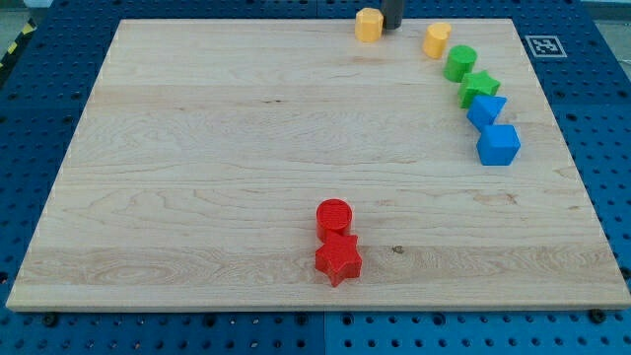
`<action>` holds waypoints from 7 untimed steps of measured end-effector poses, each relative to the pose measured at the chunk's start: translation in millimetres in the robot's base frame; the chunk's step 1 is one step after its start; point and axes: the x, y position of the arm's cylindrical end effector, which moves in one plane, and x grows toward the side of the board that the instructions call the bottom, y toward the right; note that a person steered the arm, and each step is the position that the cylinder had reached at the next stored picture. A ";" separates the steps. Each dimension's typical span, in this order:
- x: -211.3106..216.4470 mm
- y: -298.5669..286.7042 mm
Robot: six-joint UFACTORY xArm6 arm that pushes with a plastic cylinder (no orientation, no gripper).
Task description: Slide yellow hexagon towards center
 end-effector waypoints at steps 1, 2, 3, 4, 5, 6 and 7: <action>0.1 -24.4; 0.3 -51.5; 1.3 -77.9; 12.6 -102.9; 38.0 -103.1; 68.9 -107.2; 83.6 -129.1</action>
